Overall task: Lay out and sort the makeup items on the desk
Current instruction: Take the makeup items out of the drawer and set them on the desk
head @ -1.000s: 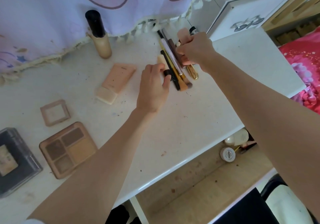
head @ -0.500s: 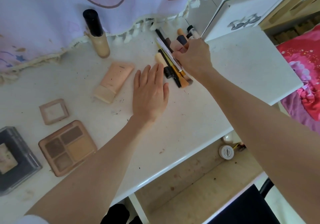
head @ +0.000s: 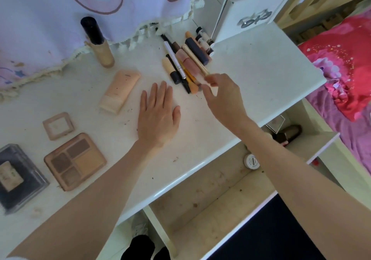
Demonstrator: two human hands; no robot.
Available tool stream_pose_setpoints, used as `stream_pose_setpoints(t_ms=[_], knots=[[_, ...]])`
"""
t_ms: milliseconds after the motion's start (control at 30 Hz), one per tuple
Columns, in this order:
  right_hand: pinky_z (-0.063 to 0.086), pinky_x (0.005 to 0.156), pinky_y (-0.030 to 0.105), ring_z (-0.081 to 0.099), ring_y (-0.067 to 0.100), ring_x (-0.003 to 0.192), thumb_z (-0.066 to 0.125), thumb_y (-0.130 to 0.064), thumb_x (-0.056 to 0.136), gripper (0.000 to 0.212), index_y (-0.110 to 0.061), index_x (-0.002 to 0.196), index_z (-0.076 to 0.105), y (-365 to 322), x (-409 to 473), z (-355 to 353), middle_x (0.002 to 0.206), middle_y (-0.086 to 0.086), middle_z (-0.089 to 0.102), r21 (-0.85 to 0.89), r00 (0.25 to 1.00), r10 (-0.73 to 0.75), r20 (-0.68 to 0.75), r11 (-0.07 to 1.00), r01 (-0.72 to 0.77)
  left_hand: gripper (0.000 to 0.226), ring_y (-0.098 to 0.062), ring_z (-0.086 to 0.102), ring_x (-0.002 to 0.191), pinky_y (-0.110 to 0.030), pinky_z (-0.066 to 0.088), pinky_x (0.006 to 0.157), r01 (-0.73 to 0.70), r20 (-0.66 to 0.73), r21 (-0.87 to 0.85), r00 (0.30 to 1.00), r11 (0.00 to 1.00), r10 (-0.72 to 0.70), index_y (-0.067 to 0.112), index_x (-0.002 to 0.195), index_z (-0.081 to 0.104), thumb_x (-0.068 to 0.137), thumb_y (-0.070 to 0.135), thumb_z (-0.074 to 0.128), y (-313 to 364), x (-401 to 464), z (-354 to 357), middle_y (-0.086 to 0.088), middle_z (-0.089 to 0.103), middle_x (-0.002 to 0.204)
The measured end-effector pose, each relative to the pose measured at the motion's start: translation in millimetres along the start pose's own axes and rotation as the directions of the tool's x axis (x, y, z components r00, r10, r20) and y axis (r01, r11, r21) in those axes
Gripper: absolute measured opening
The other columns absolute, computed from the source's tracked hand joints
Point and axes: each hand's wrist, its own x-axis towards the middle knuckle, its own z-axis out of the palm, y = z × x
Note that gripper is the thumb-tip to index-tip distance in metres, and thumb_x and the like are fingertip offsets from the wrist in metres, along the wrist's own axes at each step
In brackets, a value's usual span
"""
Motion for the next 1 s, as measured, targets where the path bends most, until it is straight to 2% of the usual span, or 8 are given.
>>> stream_pose_setpoints(t_ms=[100, 300, 500, 600, 667, 767, 867, 1000], knots=[[0.04, 0.087, 0.02, 0.059, 0.019, 0.102, 0.053, -0.018, 0.094, 0.026, -0.007, 0.116, 0.061, 21, -46, -5, 0.114, 0.007, 0.062, -0.011, 0.998, -0.041, -0.05, 0.999, 0.041, 0.057, -0.031, 0.026, 0.139, -0.047, 0.014, 0.113, -0.04, 0.003, -0.018, 0.999, 0.999, 0.04, 0.008, 0.14, 0.037, 0.093, 0.035, 0.019, 6, -29, -3, -0.014, 0.032, 0.149], [0.05, 0.086, 0.044, 0.061, 0.029, 0.096, 0.054, -0.01, 0.091, 0.025, 0.001, 0.112, 0.062, 80, -128, -23, 0.106, 0.015, 0.064, -0.023, 1.0, 0.022, -0.003, 1.0, -0.022, 0.042, -0.031, 0.038, 0.133, -0.049, 0.023, 0.112, -0.242, -0.015, -0.228, 0.969, 0.943, 0.245, 0.009, 0.124, 0.052, 0.093, 0.023, 0.028, 44, -99, -4, -0.015, 0.047, 0.138], [0.044, 0.09, 0.039, 0.055, 0.029, 0.106, 0.051, -0.015, 0.093, 0.031, -0.005, 0.122, 0.056, 149, -148, -50, 0.12, 0.013, 0.057, -0.216, 0.975, 0.173, 0.142, 0.966, -0.14, 0.033, -0.024, 0.045, 0.127, -0.045, 0.032, 0.11, -0.467, -0.084, -0.274, 0.883, 0.841, 0.463, 0.009, 0.119, 0.055, 0.091, 0.011, 0.038, 103, -130, 12, -0.008, 0.056, 0.126], [0.041, 0.094, 0.042, 0.05, 0.03, 0.114, 0.047, -0.018, 0.096, 0.035, -0.008, 0.129, 0.049, 177, -142, -55, 0.127, 0.013, 0.052, -0.32, 0.95, 0.243, 0.194, 0.932, -0.173, 0.036, -0.025, 0.045, 0.126, -0.041, 0.038, 0.106, -0.5, -0.016, -0.298, 0.854, 0.813, 0.52, 0.01, 0.12, 0.057, 0.085, 0.003, 0.054, 124, -131, 35, -0.007, 0.057, 0.125], [0.041, 0.096, 0.043, 0.045, 0.031, 0.12, 0.046, -0.016, 0.096, 0.038, -0.009, 0.133, 0.045, 191, -132, -55, 0.132, 0.013, 0.048, -0.375, 0.933, 0.268, 0.239, 0.912, -0.166, 0.041, -0.025, 0.044, 0.127, -0.045, 0.043, 0.1, -0.465, 0.112, -0.324, 0.845, 0.823, 0.522, 0.011, 0.127, 0.052, 0.087, 0.004, 0.055, 140, -127, 52, -0.008, 0.052, 0.13], [0.038, 0.098, 0.044, 0.039, 0.034, 0.126, 0.045, -0.014, 0.095, 0.043, -0.009, 0.137, 0.041, 212, -116, -49, 0.138, 0.014, 0.043, -0.426, 0.916, 0.284, 0.283, 0.893, -0.145, 0.044, -0.021, 0.032, 0.134, -0.039, 0.038, 0.104, -0.351, 0.271, -0.37, 0.845, 0.86, 0.461, 0.015, 0.14, 0.037, 0.096, 0.014, 0.043, 163, -115, 77, -0.006, 0.036, 0.144], [0.032, 0.104, 0.046, 0.033, 0.034, 0.131, 0.046, -0.013, 0.094, 0.049, -0.01, 0.142, 0.034, 232, -103, -42, 0.144, 0.013, 0.037, -0.448, 0.911, 0.274, 0.308, 0.887, -0.116, 0.048, -0.021, 0.031, 0.133, -0.032, 0.031, 0.108, -0.235, 0.318, -0.434, 0.864, 0.87, 0.392, 0.014, 0.143, 0.031, 0.096, 0.017, 0.042, 186, -99, 100, -0.007, 0.032, 0.145], [0.029, 0.105, 0.05, 0.029, 0.032, 0.134, 0.049, -0.015, 0.093, 0.053, -0.011, 0.143, 0.03, 247, -88, -34, 0.147, 0.012, 0.032, -0.463, 0.914, 0.245, 0.324, 0.883, -0.073, 0.04, -0.025, 0.043, 0.122, -0.031, 0.032, 0.102, -0.02, 0.331, -0.524, 0.916, 0.852, 0.225, 0.008, 0.132, 0.044, 0.093, 0.017, 0.05, 209, -82, 128, -0.012, 0.046, 0.131]])
